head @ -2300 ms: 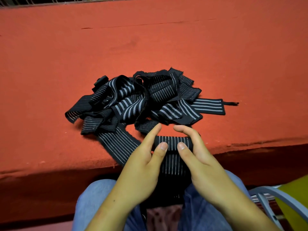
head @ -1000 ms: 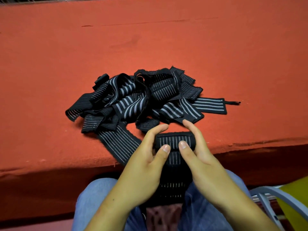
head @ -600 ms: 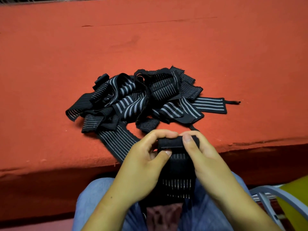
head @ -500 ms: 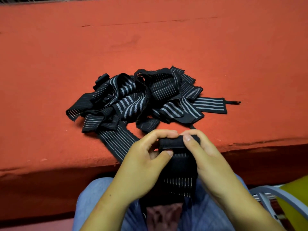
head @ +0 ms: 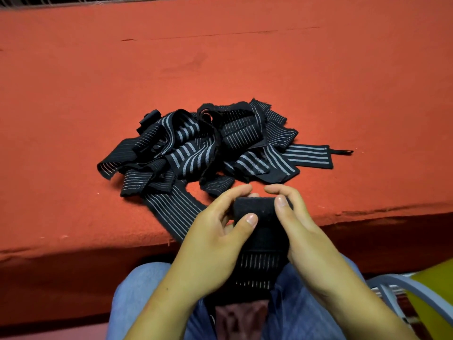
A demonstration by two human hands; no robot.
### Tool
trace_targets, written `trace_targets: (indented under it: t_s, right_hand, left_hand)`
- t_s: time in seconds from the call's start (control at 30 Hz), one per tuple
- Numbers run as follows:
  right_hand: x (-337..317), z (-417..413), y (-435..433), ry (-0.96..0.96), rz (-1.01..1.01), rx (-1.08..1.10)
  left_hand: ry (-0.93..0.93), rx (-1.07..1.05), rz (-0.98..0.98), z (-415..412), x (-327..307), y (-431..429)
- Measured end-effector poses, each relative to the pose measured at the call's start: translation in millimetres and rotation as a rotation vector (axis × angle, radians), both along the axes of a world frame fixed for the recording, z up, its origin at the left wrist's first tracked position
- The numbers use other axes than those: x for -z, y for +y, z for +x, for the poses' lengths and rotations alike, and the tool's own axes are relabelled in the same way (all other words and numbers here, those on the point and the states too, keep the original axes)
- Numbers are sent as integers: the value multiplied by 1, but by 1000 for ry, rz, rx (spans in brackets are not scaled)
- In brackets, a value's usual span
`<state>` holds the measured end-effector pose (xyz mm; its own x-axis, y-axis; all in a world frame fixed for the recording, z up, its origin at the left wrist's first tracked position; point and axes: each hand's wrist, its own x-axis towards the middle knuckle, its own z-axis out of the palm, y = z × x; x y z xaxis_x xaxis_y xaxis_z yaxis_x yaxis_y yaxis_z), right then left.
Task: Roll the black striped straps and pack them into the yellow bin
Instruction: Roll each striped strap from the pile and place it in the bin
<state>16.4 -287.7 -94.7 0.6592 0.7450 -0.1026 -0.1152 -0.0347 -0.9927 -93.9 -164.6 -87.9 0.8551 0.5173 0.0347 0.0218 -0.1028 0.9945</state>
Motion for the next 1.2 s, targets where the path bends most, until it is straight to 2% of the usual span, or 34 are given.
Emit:
trace_targets:
  t_s: [0.3, 0.53, 0.73, 1.0, 1.2]
  right_hand:
    - [1, -9, -1, -76, -55, -23]
    - [9, -11, -3, -27, -10, 20]
    - [1, -4, -4, -67, -32, -12]
    - [-1, -5, -3, 76, -25, -33]
    - [1, -1, -4, 163, 25, 34]
  left_hand:
    - [4, -47, 31, 1, 6, -7]
    - [30, -7, 60, -1, 4, -5]
    - [21, -17, -34, -1, -1, 6]
    - [-26, -30, 35, -6, -6, 10]
    - [23, 40, 34, -9, -6, 10]
